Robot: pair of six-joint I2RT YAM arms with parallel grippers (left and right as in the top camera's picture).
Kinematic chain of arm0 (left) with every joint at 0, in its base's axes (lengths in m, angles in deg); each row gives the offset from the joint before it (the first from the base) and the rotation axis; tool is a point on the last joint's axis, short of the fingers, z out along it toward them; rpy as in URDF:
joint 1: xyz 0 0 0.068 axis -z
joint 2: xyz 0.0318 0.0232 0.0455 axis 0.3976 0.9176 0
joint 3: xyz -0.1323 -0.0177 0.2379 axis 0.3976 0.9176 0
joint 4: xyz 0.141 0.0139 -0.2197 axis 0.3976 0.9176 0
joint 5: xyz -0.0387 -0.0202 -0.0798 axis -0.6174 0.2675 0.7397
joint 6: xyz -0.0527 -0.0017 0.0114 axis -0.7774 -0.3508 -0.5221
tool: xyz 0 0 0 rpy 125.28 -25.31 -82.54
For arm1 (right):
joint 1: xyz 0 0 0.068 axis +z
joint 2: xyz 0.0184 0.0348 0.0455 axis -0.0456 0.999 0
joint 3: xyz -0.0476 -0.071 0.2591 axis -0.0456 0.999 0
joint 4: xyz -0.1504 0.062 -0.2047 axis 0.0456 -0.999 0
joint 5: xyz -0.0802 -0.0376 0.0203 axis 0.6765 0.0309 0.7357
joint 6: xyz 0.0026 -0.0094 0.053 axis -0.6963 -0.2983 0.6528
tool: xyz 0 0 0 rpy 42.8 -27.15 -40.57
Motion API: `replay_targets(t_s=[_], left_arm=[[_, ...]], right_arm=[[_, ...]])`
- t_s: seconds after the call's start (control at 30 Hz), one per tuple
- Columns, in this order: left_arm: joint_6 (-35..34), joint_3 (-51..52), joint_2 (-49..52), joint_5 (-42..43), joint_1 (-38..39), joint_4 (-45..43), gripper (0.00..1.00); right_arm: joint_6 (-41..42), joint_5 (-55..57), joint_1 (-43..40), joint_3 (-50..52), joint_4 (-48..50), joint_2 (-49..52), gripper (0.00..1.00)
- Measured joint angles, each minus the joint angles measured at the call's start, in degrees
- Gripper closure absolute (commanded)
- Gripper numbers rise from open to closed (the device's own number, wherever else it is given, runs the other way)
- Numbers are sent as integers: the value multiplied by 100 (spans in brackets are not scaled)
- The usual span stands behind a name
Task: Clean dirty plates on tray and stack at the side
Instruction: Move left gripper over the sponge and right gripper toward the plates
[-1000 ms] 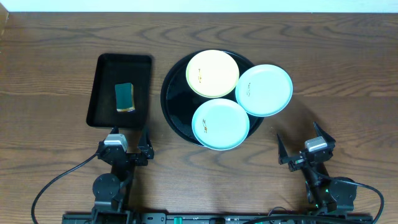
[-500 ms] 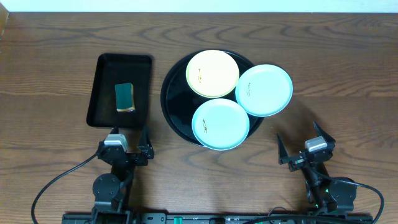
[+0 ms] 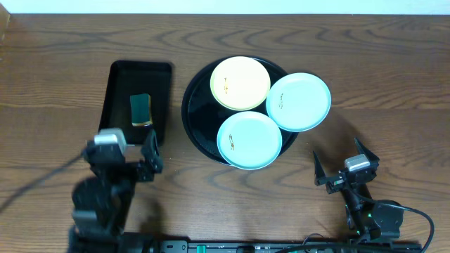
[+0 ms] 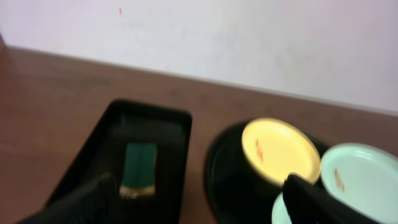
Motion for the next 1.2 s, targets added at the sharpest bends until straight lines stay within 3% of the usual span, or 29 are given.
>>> replay_targets(t_s=[0.17,0.3,0.6,0.77,0.97,1.2], left_arm=[[256,-1670,1777,24,0,1259,15],[337,-2339,2785,44,0,1419,15],[271,-2409,3620,647,0,1637,15],[175,-2409,3657,879,0,1676,15],[-400,-2413,3657,553,0,1690,15],[-640,-2428,3657,393,0,1902,15]], right_arm=[[0,0,0,0,-2,0,1],[0,0,0,0,2,0,1],[168,-678,0,0,142,0,1],[680,-837,0,-315,-719,66,1],[975,-533,0,-2146,-2129,1233,1],[992,-240,0,-5709,-5139,4083,1]])
